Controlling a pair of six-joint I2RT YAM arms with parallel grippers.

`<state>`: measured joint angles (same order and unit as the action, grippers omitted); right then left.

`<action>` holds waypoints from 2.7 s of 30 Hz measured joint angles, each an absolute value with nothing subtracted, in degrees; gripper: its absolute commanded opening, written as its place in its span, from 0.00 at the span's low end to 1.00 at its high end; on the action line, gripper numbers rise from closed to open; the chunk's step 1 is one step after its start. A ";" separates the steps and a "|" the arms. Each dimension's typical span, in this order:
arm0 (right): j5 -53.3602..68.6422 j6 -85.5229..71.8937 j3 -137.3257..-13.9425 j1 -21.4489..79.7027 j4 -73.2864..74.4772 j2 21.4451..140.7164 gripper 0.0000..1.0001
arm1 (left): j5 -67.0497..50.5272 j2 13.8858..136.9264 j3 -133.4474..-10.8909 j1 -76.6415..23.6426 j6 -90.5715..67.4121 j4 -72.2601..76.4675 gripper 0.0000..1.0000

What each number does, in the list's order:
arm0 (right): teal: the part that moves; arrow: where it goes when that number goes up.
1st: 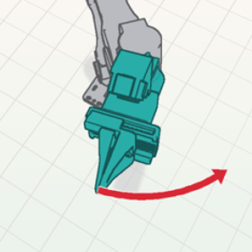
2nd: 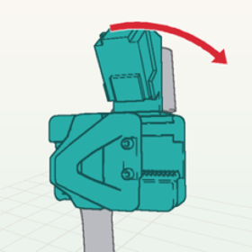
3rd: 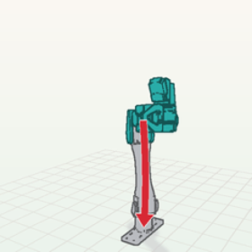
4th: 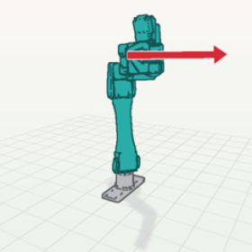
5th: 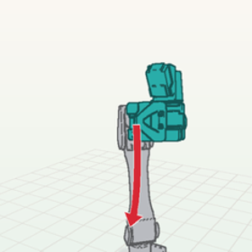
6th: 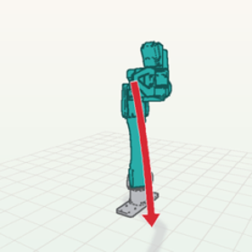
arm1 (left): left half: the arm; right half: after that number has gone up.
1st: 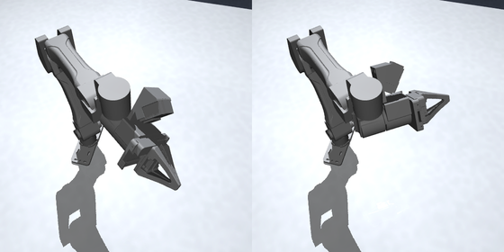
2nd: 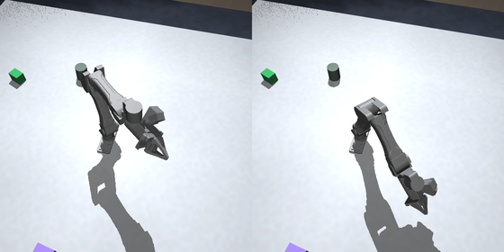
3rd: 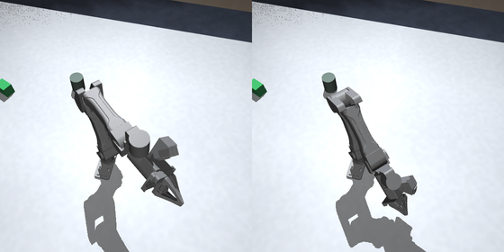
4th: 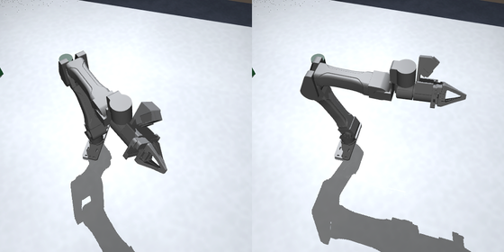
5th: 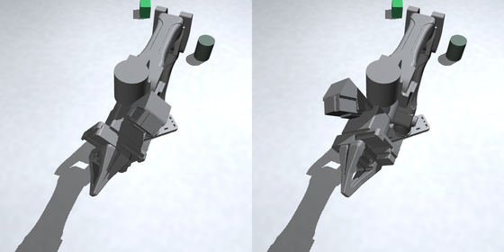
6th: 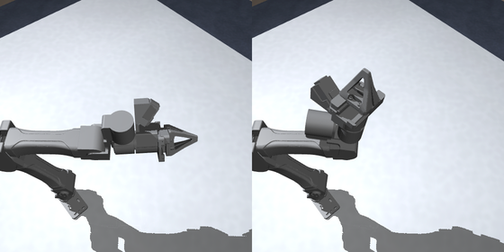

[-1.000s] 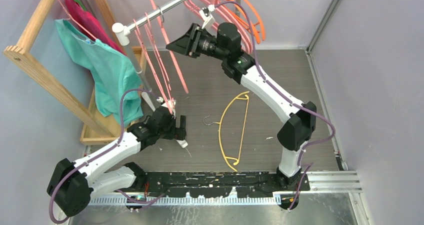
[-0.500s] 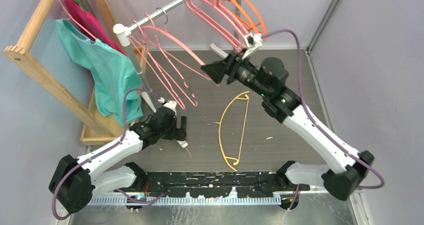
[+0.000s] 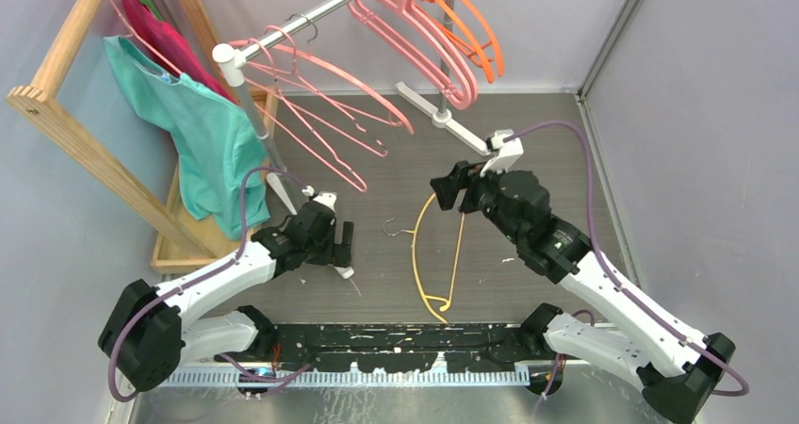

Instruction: Organize the hangers

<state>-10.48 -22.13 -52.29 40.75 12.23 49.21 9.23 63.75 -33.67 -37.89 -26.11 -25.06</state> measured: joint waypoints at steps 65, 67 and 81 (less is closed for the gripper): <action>-24.53 -41.43 -33.98 60.36 18.63 48.42 0.01 | 9.28 62.76 -33.28 -37.89 -26.30 -23.42 0.98; -22.22 -40.47 -37.08 57.78 20.32 43.97 0.01 | 9.28 62.78 -33.28 -37.89 -26.30 -23.40 0.98; -8.12 -38.33 -50.61 53.71 31.00 38.89 0.01 | 9.28 62.98 -33.41 -37.89 -26.11 -23.44 0.98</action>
